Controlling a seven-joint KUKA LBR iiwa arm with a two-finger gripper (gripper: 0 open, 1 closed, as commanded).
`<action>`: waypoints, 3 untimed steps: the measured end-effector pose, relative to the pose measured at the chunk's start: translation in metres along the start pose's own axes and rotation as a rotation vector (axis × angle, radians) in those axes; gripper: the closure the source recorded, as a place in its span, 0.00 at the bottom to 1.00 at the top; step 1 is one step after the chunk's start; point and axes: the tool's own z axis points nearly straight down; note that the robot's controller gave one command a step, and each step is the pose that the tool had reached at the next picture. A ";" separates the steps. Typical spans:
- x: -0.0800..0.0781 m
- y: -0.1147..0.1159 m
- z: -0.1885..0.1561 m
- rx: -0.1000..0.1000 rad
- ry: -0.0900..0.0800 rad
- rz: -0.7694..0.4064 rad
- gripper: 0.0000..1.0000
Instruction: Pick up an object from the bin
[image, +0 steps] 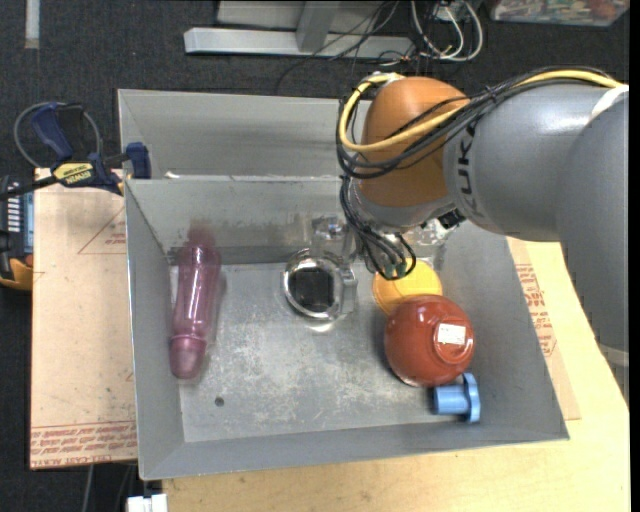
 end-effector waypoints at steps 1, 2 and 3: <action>0.001 -0.032 0.057 -0.004 0.023 0.040 0.00; 0.019 -0.040 0.086 -0.004 -0.002 0.004 0.00; 0.008 -0.023 0.086 -0.006 0.008 0.008 1.00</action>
Offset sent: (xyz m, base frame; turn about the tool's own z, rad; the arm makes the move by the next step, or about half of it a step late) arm -0.0147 -0.0422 -0.0864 0.0022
